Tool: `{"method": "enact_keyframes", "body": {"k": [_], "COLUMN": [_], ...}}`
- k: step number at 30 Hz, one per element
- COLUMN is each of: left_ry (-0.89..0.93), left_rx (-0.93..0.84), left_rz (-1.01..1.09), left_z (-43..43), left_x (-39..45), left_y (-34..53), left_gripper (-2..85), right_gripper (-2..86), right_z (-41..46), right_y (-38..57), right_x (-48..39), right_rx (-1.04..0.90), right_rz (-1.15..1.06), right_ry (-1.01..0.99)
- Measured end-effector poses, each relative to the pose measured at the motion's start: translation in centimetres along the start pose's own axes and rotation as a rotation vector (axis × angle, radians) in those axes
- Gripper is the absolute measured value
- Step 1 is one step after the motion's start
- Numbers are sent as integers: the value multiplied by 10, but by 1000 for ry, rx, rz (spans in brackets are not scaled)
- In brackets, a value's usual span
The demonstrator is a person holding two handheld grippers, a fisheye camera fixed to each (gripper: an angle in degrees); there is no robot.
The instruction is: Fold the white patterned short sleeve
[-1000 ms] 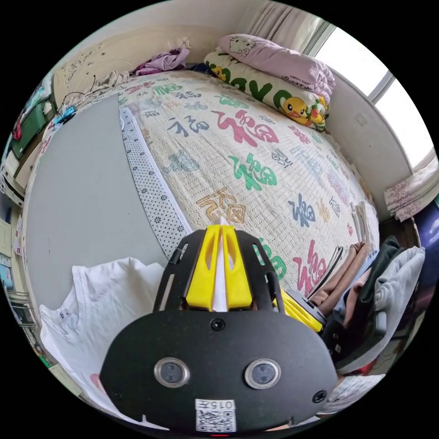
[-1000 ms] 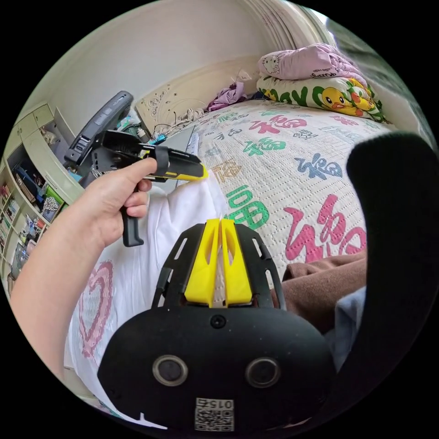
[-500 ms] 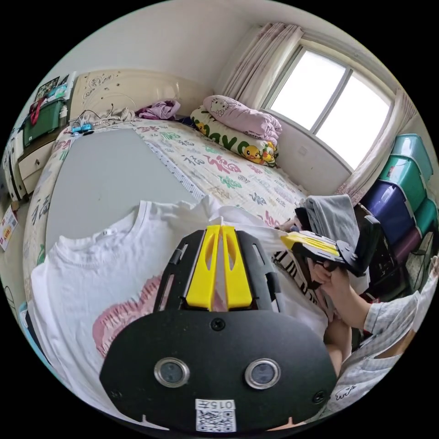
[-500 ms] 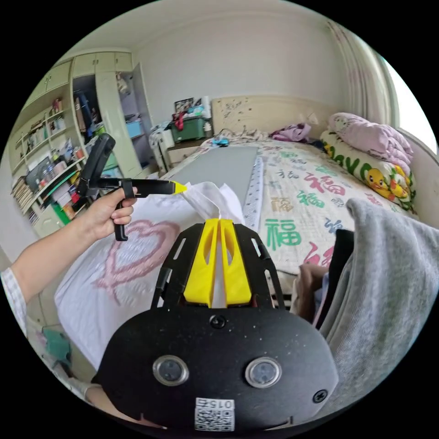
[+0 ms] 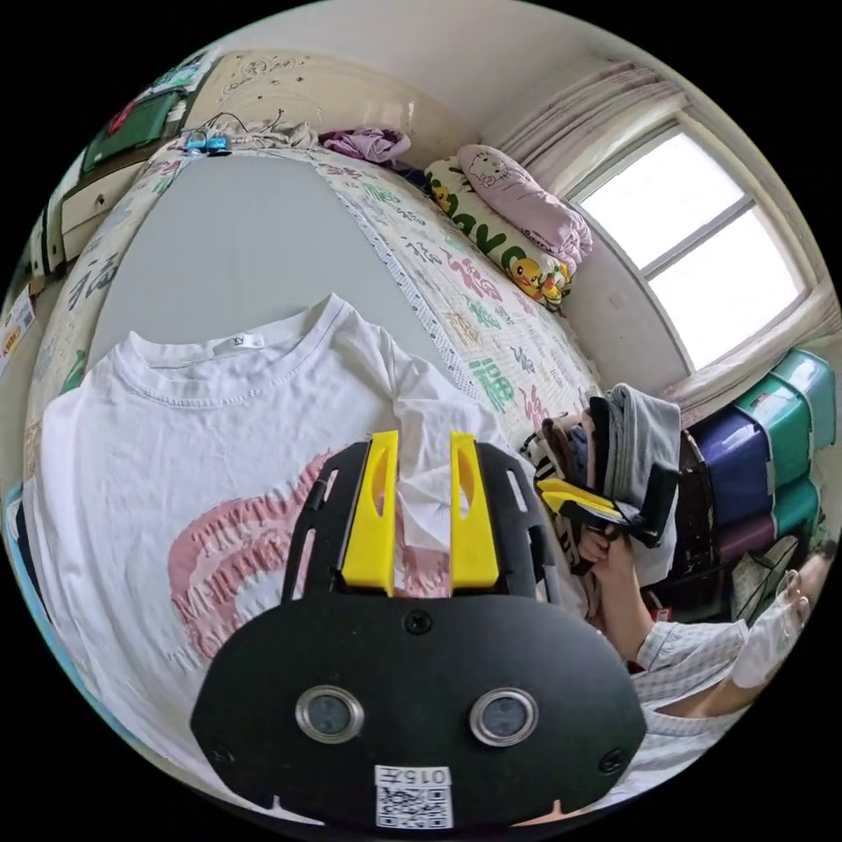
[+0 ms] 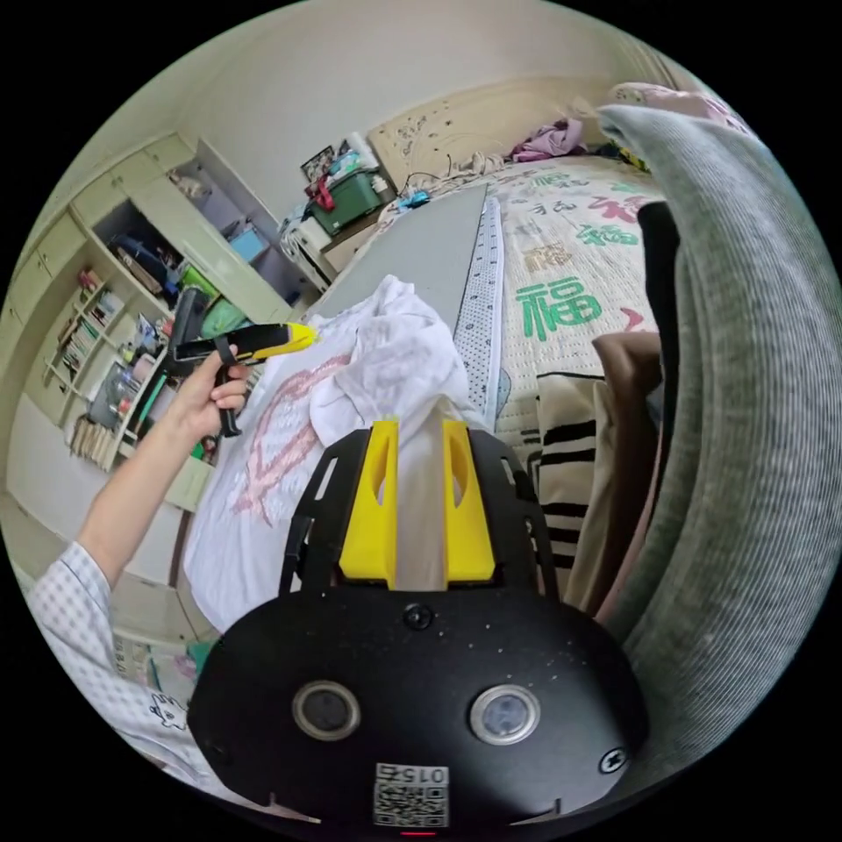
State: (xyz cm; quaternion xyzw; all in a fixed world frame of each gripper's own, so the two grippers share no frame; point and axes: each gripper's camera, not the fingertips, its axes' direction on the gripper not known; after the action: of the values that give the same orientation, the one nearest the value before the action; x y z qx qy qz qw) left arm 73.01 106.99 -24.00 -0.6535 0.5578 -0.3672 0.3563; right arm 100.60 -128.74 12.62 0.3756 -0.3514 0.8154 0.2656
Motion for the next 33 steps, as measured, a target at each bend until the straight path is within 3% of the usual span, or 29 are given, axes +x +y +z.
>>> {"method": "enact_keyframes", "body": {"k": [9,14,20,24,27,33], "left_ry": [120,57,57,53,37,-15], "left_rx": [-22,-67,35,121,99,10], "left_rz": [-258,-257,-173,-143,-135,137], "left_z": [64,86,86,81,79,31], "left_x": [-48,-45,-17,1,7,58], "left_y": [-66,-86,-106,-117,-110,-31], "left_gripper": [104,60,20,64,73,86], "right_gripper": [99,39,29,40,54,82], "right_z": [-9,9,3,19,26,20], "right_y": [-46,-58,-50,-42,-35,-10], "right_x": [21,31,22,22,22,-7], "right_rx": [-10,-27,3,-5,-15,36], "right_rz": [89,126,69,53,44,-91], "right_ry": [-67,-20,70,153,169,183]}}
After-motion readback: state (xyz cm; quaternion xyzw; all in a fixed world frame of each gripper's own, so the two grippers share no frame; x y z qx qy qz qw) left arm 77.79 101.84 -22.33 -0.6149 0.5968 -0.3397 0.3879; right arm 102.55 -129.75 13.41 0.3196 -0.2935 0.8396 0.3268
